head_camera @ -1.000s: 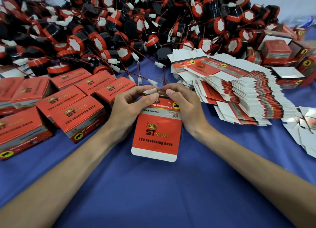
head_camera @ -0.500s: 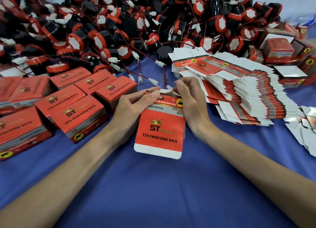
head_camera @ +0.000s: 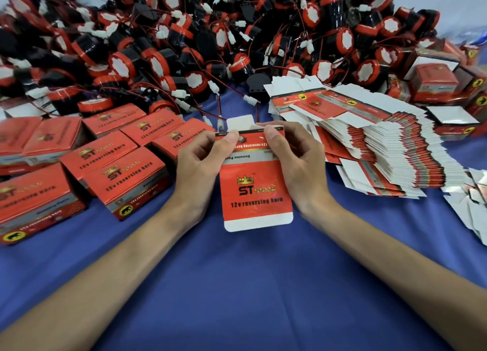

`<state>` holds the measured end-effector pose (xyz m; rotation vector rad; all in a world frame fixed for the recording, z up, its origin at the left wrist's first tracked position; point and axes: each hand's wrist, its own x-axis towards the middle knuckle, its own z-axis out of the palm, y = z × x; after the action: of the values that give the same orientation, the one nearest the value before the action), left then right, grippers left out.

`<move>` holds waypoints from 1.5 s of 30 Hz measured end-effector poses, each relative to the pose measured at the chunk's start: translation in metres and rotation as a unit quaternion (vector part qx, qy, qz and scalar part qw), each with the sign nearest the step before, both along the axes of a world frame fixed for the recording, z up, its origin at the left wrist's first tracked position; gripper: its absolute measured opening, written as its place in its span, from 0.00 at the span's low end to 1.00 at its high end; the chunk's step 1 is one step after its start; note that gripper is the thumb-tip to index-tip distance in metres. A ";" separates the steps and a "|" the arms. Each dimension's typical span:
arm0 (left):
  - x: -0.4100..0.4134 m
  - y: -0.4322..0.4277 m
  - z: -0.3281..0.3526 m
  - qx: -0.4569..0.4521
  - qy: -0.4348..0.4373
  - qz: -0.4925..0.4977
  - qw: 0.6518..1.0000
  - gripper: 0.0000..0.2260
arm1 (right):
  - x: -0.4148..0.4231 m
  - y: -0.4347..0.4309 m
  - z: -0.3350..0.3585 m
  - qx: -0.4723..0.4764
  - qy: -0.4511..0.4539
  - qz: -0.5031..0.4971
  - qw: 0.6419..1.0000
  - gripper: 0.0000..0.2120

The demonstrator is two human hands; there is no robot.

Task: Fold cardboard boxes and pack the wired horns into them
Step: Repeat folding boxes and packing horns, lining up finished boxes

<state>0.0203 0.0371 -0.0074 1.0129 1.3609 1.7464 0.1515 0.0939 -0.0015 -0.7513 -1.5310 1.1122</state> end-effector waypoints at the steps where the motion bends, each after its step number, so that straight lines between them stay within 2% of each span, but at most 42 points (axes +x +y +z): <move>1: 0.000 0.000 0.001 -0.004 -0.007 -0.006 1.000 0.09 | 0.000 0.001 0.001 -0.018 0.006 0.001 1.000 0.04; 3: 0.000 0.000 0.002 -0.001 -0.010 -0.009 1.000 0.08 | -0.001 0.002 0.001 -0.070 0.005 0.014 0.997 0.05; 6: 0.003 -0.001 0.004 0.004 0.027 0.013 1.000 0.17 | -0.002 0.004 -0.001 -0.127 -0.005 0.045 0.991 0.14; 8: 0.003 0.000 0.005 0.000 0.030 0.020 0.999 0.15 | -0.001 0.003 0.000 -0.114 0.003 0.053 0.992 0.17; 10: 0.004 -0.001 0.007 -0.013 0.019 0.008 1.000 0.13 | 0.000 0.003 0.001 -0.106 0.019 0.054 0.993 0.16; 14: 0.007 -0.003 0.009 -0.024 -0.016 -0.049 0.998 0.20 | 0.002 0.006 0.002 -0.093 0.010 0.052 0.994 0.14; 17: 0.008 -0.006 0.012 -0.035 -0.023 -0.068 0.997 0.26 | 0.003 0.007 0.001 -0.097 0.008 0.053 0.994 0.19; 19: 0.007 -0.005 0.012 -0.030 -0.014 -0.071 0.997 0.23 | 0.002 0.008 -0.002 -0.101 0.005 0.052 0.993 0.20; 22: 0.005 -0.004 0.010 -0.029 -0.004 -0.063 0.998 0.12 | 0.000 0.008 -0.003 -0.097 0.007 0.034 0.995 0.16; 27: 0.002 -0.004 0.005 -0.012 0.018 -0.061 0.998 0.08 | 0.000 0.007 -0.003 -0.105 0.011 0.049 0.993 0.11; 32: 0.001 -0.003 0.004 0.024 0.022 -0.056 0.998 0.05 | 0.001 0.006 -0.003 -0.047 0.020 0.058 0.997 0.02; 34: 0.001 -0.002 0.003 0.024 0.041 -0.054 0.997 0.01 | 0.000 0.006 -0.004 -0.044 0.016 0.060 0.997 0.05; 37: 0.001 -0.002 0.004 0.012 0.045 -0.047 0.998 0.05 | 0.000 0.006 -0.005 -0.062 0.018 0.064 0.996 0.12; 45: 0.003 -0.002 0.004 -0.004 0.034 -0.057 0.998 0.09 | 0.001 0.010 -0.008 -0.089 0.005 0.064 0.994 0.19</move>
<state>0.0228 0.0347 -0.0038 1.1323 1.3242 1.6359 0.1524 0.1034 -0.0091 -0.7746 -1.5011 1.3594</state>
